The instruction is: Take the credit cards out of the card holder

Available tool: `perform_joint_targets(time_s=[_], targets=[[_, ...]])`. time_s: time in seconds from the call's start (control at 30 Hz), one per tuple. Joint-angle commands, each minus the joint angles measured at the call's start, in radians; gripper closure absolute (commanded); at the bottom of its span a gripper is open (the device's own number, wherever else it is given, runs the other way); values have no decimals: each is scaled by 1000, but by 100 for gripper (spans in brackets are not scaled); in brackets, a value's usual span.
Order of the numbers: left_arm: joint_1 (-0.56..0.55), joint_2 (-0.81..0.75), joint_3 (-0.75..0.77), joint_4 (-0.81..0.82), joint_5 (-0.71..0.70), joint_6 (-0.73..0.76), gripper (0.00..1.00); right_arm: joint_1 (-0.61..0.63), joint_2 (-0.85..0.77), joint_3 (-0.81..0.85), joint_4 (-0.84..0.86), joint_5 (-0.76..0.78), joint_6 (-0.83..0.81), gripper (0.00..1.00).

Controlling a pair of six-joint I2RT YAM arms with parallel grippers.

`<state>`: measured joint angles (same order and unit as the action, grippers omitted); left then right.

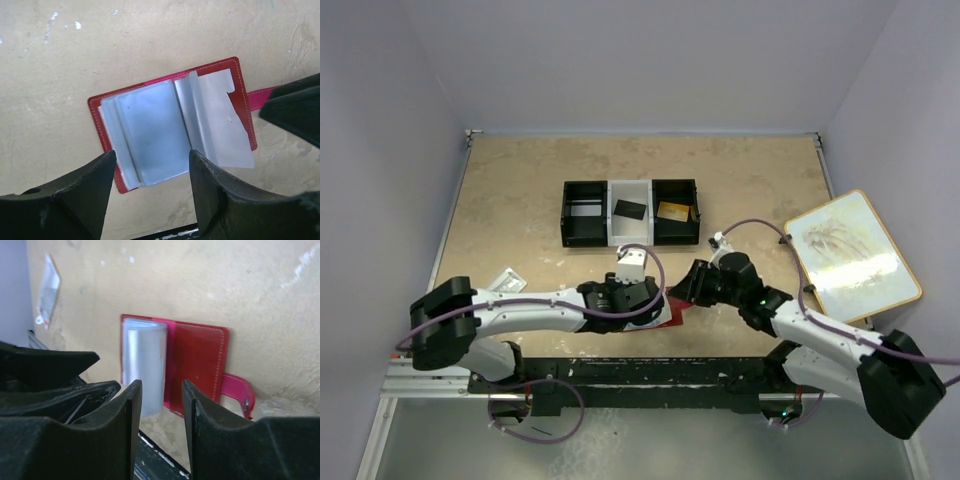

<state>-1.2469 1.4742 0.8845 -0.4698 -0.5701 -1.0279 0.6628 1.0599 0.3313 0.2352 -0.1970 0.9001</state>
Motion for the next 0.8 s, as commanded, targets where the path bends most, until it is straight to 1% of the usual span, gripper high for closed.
perform_joint_targets(time_s=[0.0,0.07,0.13,0.23,0.33,0.5,0.6,0.67,0.77], targets=[[-2,-148,-74,29,-108,-78,38,20,-122,71,-111,37,-47,57],[37,-204,-115,-9,-136,-97,37,58,-141,97,-134,72,-43,55],[105,-262,-167,-9,-113,-86,36,130,-119,144,-168,147,-44,53],[215,-376,-258,42,-42,-62,36,230,-22,230,-205,225,-42,52],[273,-458,-301,33,-34,-73,36,329,105,328,-239,320,-35,51],[322,-526,-332,-74,-94,-134,34,435,362,516,-395,433,-41,46],[335,-572,-355,-111,-113,-169,33,463,486,600,-491,494,-9,44],[336,-604,-364,-119,-111,-179,33,473,538,627,-535,515,7,40],[337,-636,-377,-118,-97,-180,33,474,571,668,-543,511,5,38]])
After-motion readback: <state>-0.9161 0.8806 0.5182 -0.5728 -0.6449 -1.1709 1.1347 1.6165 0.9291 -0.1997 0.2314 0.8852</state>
